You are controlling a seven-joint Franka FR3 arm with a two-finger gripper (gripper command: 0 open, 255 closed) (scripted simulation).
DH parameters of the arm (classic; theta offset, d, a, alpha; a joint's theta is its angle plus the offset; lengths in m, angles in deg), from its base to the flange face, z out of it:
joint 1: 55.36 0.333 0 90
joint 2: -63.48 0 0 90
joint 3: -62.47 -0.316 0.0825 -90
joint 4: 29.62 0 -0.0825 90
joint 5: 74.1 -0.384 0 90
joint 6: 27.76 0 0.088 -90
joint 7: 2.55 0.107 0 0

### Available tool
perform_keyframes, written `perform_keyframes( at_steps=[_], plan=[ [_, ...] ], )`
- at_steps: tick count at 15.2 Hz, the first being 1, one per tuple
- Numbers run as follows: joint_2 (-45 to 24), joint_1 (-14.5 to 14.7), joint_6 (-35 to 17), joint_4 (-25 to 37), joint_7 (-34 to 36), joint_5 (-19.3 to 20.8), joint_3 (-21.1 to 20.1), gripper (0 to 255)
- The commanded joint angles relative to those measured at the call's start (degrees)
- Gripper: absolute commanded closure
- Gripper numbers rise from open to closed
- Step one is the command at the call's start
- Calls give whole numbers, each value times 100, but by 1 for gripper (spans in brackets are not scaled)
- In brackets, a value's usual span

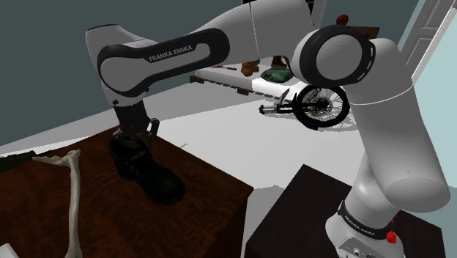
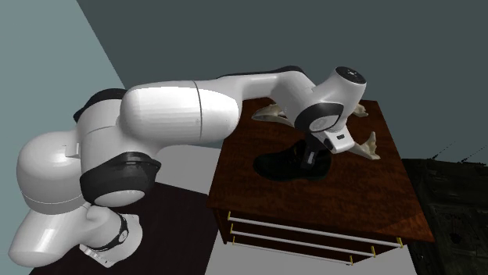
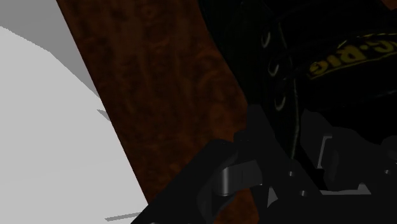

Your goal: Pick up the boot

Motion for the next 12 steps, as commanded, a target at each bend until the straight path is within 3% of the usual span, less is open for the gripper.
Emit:
perform_keyframes(
  at_steps=[1, 12],
  plan=[
    [-4, 2, 1, -6, 0, -2, -1, 255],
    [14, 73, 693, 678, -36, -22, -19, 255]
  ],
)
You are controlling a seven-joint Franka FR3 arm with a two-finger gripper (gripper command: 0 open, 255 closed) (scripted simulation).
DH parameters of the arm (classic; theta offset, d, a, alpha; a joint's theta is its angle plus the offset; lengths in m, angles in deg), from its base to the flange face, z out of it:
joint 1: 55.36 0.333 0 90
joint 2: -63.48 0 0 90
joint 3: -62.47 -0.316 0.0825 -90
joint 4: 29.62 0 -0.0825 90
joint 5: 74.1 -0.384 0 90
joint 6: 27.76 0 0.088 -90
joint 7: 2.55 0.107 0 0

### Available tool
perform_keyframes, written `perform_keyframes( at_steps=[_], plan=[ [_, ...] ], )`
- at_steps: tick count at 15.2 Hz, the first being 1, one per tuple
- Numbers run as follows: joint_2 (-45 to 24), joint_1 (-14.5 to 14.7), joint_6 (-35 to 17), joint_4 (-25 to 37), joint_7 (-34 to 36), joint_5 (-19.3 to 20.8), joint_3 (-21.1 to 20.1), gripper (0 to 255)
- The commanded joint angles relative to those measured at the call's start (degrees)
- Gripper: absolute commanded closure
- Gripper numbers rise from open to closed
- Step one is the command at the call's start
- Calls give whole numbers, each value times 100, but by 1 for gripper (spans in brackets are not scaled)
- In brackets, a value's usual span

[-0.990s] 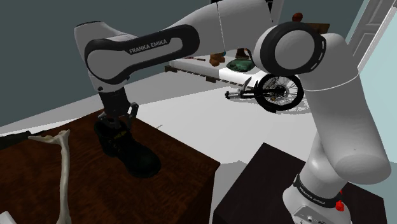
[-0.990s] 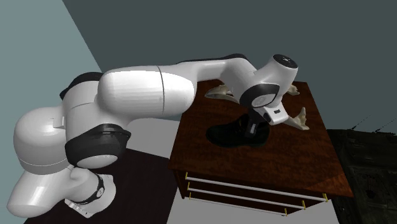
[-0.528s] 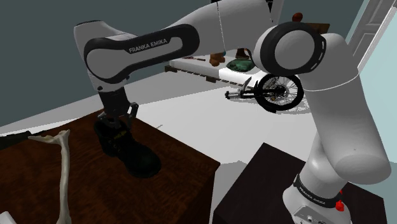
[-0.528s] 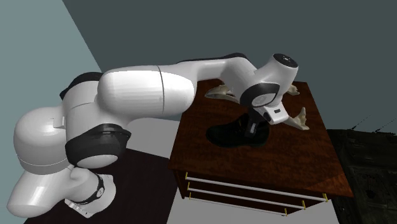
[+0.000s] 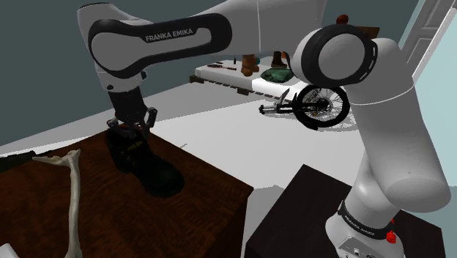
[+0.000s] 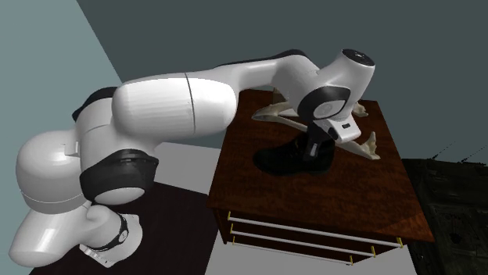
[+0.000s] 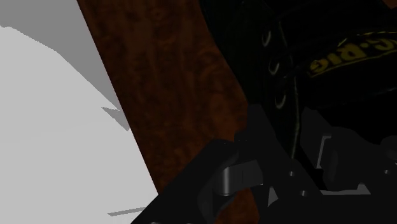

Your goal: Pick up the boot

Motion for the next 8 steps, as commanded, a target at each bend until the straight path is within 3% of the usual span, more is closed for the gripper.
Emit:
perform_keyframes(
  at_steps=[1, 8],
  plan=[
    [-27, 22, 191, 235, -19, 3, 1, 255],
    [-101, 94, 637, 761, -40, 17, 2, 255]
  ],
)
